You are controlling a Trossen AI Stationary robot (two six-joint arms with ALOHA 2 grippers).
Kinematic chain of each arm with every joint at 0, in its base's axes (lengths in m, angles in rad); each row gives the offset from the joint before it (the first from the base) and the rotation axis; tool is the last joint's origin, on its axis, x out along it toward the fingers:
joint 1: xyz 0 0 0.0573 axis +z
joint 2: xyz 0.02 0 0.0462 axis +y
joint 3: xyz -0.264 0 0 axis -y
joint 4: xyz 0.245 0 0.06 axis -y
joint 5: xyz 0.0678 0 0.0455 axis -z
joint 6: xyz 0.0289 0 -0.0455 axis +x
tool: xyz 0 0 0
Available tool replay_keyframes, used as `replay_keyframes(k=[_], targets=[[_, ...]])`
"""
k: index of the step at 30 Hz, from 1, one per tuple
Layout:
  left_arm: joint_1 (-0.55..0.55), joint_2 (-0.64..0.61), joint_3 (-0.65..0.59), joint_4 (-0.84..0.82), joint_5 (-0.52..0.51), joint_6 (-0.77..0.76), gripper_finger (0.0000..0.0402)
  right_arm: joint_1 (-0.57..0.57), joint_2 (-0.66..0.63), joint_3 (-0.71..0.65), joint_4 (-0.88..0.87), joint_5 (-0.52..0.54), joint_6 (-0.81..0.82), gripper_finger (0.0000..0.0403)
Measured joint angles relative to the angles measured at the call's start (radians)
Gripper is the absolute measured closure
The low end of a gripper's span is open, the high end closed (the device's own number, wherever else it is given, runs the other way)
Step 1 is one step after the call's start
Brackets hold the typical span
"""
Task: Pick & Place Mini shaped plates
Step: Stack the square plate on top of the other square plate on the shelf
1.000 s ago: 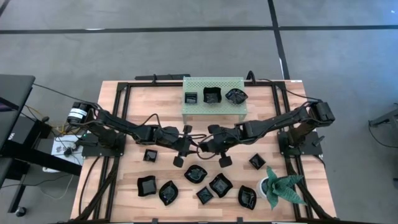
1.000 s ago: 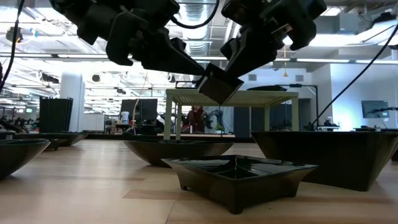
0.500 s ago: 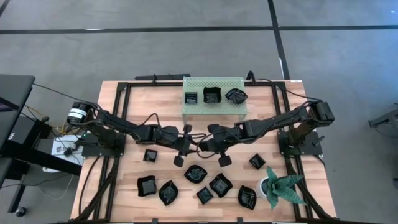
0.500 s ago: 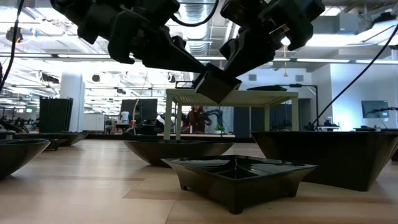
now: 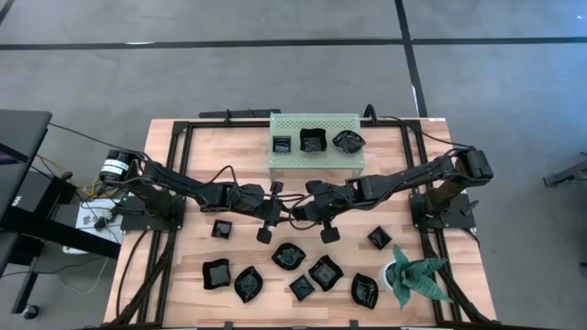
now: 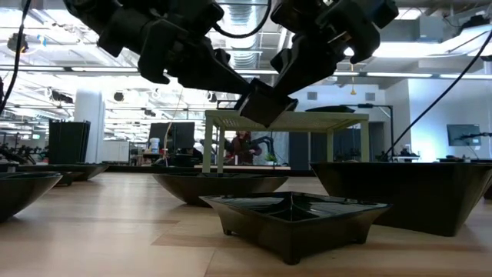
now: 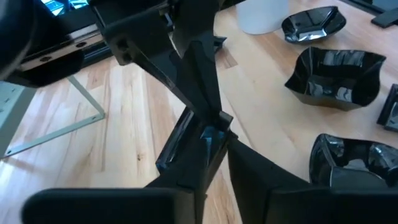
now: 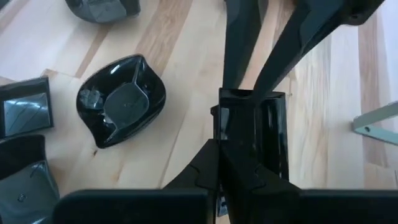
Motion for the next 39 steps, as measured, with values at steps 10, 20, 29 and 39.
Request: replay_keyframes(k=[10,20,29,39], targets=[[-0.002,0.008,-0.001,-0.005,0.011,0.005,0.0391,-0.001,0.0,-0.002,0.018,0.0,-0.026,0.0388],[-0.04,0.009,-0.001,-0.028,-0.003,-0.03,0.0394,-0.001,0.0,0.001,0.041,0.037,-0.018,0.032],[-0.143,-0.005,-0.001,-0.149,-0.174,-0.107,0.0394,-0.001,0.0,0.001,0.002,0.041,-0.015,0.0307],[-0.133,-0.273,0.001,-0.15,-0.538,0.157,0.0395,-0.002,0.0,0.001,-0.033,0.039,-0.015,0.0307]])
